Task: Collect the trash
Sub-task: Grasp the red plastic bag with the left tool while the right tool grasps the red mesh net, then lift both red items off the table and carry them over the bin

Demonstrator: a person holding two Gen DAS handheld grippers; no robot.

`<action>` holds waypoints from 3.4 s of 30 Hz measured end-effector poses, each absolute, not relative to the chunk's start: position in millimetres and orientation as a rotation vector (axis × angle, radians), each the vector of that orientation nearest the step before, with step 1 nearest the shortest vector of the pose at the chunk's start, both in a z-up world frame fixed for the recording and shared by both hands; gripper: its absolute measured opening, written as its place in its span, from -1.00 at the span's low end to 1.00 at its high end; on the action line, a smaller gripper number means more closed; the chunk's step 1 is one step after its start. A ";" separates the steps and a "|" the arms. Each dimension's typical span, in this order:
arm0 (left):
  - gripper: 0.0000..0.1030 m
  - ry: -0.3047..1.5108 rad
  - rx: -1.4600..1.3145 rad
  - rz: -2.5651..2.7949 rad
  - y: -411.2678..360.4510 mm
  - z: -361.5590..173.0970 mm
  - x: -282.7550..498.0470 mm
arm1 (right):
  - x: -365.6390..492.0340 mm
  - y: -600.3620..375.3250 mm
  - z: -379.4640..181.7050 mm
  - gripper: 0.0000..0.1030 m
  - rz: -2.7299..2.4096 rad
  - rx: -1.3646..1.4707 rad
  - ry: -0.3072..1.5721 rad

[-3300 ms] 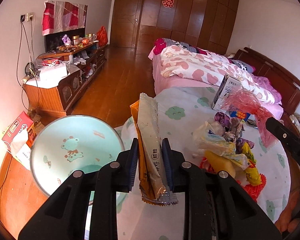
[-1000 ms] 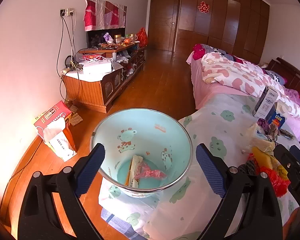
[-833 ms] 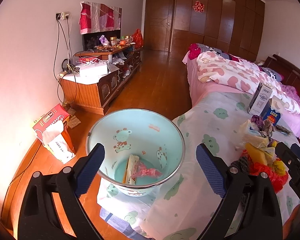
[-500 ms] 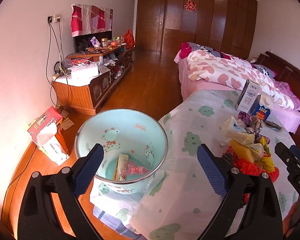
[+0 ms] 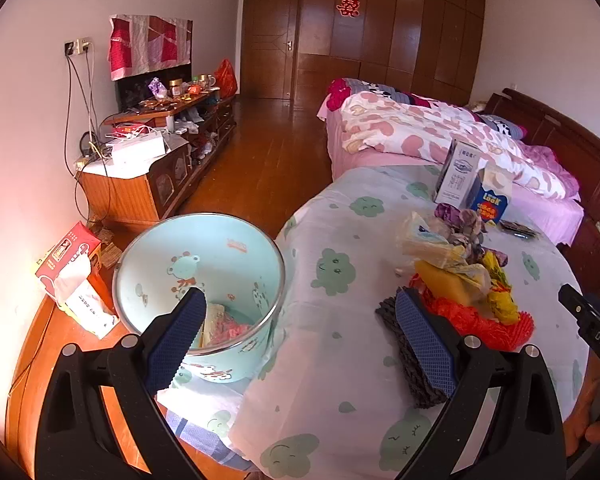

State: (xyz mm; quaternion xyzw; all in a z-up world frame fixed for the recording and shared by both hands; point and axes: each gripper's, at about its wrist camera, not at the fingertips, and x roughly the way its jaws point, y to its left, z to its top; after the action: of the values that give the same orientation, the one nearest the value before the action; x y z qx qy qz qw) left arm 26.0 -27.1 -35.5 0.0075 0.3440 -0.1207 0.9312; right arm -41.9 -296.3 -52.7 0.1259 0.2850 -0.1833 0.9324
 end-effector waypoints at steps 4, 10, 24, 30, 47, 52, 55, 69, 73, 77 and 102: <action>0.82 0.741 0.032 -0.286 -44.1 -46.1 25.4 | -50.7 -309.5 -65.8 0.46 -0.395 0.263 0.603; 0.82 0.758 0.035 -0.334 -66.7 -56.8 24.6 | -56.2 -326.3 -78.9 0.46 -0.409 0.298 0.631; 0.71 0.802 0.036 -0.456 -118.5 -77.5 42.5 | -32.3 -331.2 -112.8 0.48 -0.328 0.422 0.755; 0.35 0.837 0.043 -0.493 -135.1 -90.9 44.5 | -23.7 -331.6 -122.3 0.48 -0.288 0.469 0.797; -0.60 0.825 0.089 -0.568 -149.0 -95.7 34.8 | -19.2 -321.1 -121.4 -0.75 -0.216 0.468 0.770; -0.61 0.793 0.116 -0.539 -148.2 -87.2 32.8 | -27.6 -324.2 -105.2 -0.77 -0.233 0.443 0.707; -0.62 0.768 0.122 -0.528 -146.1 -78.5 31.1 | -34.6 -329.3 -93.1 -0.77 -0.263 0.420 0.665; -0.62 0.638 -0.001 -0.495 -104.2 -22.4 29.3 | -58.7 -349.6 -56.7 -0.77 -0.397 0.360 0.516; -0.62 0.638 -0.031 -0.457 -86.5 -19.3 36.9 | -60.3 -350.4 -56.5 -0.77 -0.412 0.354 0.507; -0.62 0.642 -0.045 -0.427 -70.6 -20.0 41.2 | -57.8 -346.4 -58.0 -0.77 -0.409 0.344 0.509; -0.62 0.607 -0.030 -0.207 5.1 -20.4 56.4 | 2.4 -233.6 -29.5 -0.77 -0.179 0.199 0.485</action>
State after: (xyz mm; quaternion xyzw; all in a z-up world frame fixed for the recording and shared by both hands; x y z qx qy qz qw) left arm 56.4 5.1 -20.4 -0.0147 0.2983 -0.1018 0.9489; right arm 2.4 -233.6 -29.5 0.0984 0.2396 -0.0883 0.9618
